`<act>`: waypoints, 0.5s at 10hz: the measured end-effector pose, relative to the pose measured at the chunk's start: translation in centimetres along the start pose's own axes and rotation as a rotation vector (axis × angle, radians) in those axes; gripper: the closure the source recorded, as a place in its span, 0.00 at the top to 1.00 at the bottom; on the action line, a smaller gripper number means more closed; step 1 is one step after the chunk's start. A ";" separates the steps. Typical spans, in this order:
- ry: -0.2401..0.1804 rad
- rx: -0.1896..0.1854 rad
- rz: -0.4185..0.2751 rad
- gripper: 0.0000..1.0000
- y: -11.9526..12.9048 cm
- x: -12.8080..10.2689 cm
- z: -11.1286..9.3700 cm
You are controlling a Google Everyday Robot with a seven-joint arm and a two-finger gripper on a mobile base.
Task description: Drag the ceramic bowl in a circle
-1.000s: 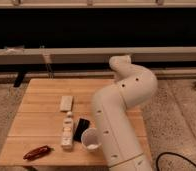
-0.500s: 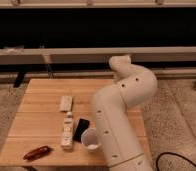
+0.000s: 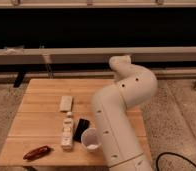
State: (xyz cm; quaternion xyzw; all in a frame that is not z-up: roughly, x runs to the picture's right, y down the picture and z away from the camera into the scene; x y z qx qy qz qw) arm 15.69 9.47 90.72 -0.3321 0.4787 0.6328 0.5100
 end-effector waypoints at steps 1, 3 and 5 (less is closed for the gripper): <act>0.000 0.005 -0.011 0.17 0.8 0.1 -0.2; 0.003 0.019 -0.044 0.05 3.6 0.6 -0.6; 0.006 0.032 -0.069 0.04 5.6 1.0 -1.0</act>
